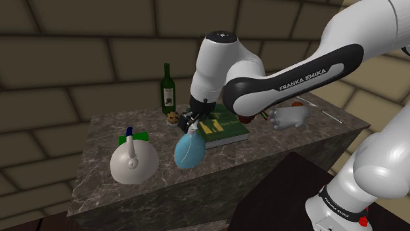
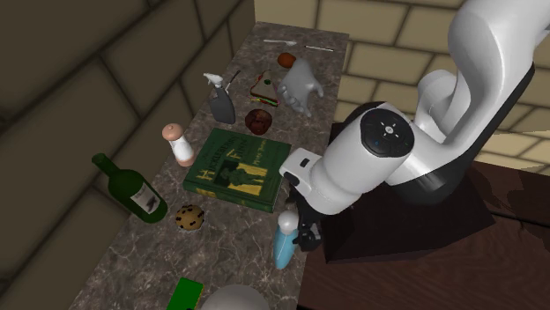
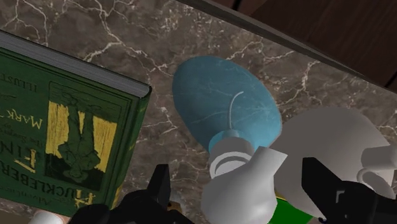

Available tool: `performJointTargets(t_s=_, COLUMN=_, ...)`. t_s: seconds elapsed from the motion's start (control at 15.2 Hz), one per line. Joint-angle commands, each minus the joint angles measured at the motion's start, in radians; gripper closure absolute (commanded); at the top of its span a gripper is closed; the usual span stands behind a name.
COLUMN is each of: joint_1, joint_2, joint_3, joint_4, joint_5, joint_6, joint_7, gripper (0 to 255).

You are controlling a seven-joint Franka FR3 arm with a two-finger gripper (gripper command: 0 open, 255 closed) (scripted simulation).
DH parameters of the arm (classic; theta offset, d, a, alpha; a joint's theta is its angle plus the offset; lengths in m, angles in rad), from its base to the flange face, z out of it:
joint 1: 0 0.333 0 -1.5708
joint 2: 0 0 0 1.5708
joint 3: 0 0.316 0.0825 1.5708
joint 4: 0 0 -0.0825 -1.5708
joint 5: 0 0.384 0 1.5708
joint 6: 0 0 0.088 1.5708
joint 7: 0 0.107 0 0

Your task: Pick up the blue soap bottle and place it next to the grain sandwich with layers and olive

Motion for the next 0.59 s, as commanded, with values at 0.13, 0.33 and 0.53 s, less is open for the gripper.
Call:
performJointTargets(t_s=0.13, joint_1=-0.002, joint_2=0.021, joint_3=0.001, joint_4=-0.003, joint_5=-0.020, joint_6=0.019, joint_7=0.014, gripper=0)
performJointTargets(t_s=0.33, joint_1=-0.002, joint_2=0.021, joint_3=0.001, joint_4=-0.003, joint_5=-0.020, joint_6=0.019, joint_7=0.014, gripper=0)
performJointTargets(t_s=0.53, joint_1=-0.002, joint_2=0.021, joint_3=0.001, joint_4=-0.002, joint_5=-0.020, joint_6=0.019, joint_7=0.014, gripper=255)
